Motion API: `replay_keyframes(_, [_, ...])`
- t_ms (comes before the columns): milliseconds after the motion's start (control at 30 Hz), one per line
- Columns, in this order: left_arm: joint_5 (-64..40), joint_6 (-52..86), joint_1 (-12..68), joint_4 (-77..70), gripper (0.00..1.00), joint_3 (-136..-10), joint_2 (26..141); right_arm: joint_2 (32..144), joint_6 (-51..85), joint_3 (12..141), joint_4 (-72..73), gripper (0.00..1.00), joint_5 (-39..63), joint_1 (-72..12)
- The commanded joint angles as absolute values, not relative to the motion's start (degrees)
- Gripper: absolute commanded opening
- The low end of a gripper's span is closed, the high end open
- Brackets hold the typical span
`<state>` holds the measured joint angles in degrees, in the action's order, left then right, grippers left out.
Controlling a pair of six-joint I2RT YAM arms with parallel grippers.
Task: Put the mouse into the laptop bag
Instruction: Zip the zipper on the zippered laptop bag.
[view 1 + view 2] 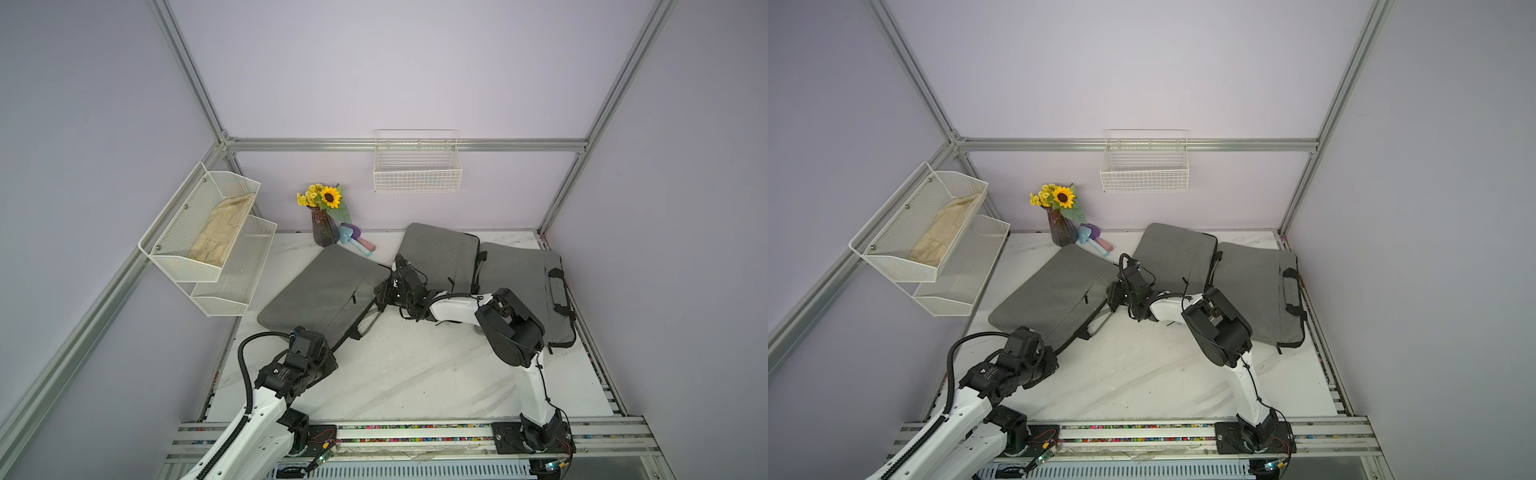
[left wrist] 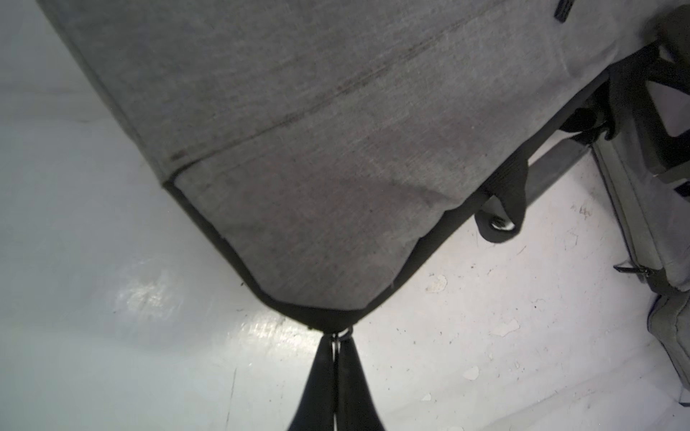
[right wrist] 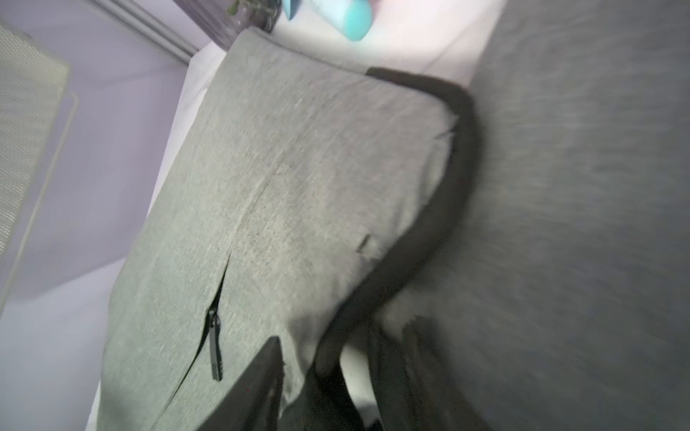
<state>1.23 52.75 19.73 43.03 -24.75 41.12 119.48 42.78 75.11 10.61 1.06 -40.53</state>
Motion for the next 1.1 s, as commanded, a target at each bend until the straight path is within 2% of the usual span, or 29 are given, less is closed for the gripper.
replay_keyframes(0, [-3.2,50.8,21.4,40.2,0.0,-25.5,43.0,112.0,45.1,69.6,14.4,0.64,1.4,-40.4])
replay_keyframes(100, [-3.3,51.7,23.8,38.3,0.0,-26.2,44.0,105.5,48.8,61.9,19.3,0.72,2.6,-42.8])
replay_keyframes(267, [-2.7,53.3,27.0,36.0,0.0,-26.9,44.2,100.5,57.6,50.8,32.0,0.75,2.3,-51.7])
replay_keyframes(467, [-2.2,54.6,29.6,33.9,0.0,-26.9,46.1,107.5,64.2,50.9,40.9,0.75,2.7,-60.9])
replay_keyframes(767, [-1.4,54.8,30.3,33.7,0.0,-26.9,45.6,116.7,67.5,54.1,43.6,0.74,3.4,-61.2])
replay_keyframes(800, [-1.4,54.8,30.3,33.7,0.0,-26.9,45.6,117.2,67.6,54.3,44.1,0.73,3.7,-61.2])
replay_keyframes(967, [-1.5,54.3,30.4,33.5,0.0,-26.9,46.1,119.4,67.1,56.1,44.8,0.45,4.3,-61.2])
replay_keyframes(1067, [-1.0,53.5,30.4,34.0,0.0,-26.7,46.0,121.0,66.3,57.9,44.5,0.38,5.8,-61.2])
